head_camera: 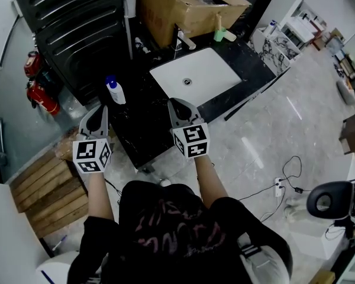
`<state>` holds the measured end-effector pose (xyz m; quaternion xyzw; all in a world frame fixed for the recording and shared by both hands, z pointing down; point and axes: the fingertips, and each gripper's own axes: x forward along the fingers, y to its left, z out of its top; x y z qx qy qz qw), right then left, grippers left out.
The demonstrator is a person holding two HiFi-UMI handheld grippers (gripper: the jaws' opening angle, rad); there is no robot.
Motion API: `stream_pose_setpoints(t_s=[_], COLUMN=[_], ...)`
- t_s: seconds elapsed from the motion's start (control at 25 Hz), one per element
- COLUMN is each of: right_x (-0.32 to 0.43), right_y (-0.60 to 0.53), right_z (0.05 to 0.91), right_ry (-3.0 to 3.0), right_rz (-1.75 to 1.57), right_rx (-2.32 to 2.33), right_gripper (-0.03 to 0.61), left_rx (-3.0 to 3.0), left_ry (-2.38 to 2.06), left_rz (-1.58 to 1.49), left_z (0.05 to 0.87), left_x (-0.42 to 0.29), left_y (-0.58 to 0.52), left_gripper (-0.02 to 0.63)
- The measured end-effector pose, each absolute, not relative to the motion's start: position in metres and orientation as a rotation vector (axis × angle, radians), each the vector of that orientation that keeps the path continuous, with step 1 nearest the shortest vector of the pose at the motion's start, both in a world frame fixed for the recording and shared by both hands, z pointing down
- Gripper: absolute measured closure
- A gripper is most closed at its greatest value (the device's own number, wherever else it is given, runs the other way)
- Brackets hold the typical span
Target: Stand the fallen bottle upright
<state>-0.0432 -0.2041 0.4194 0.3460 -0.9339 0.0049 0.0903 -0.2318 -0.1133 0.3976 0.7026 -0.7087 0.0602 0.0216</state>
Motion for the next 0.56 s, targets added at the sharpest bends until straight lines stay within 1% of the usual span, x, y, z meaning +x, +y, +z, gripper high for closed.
stream_pose_setpoints(t_s=[0.56], right_x=[-0.0359], right_y=[-0.2084], right_z=[0.4207], right_ry=[-2.770], right_rz=[0.007], right_rx=[1.031], right_gripper=[0.565], left_rx=[2.186], left_ry=[-2.187], left_rz=[0.184], left_z=[0.3984], left_x=[-0.2231], left_y=[-0.1208], left_gripper=[0.598])
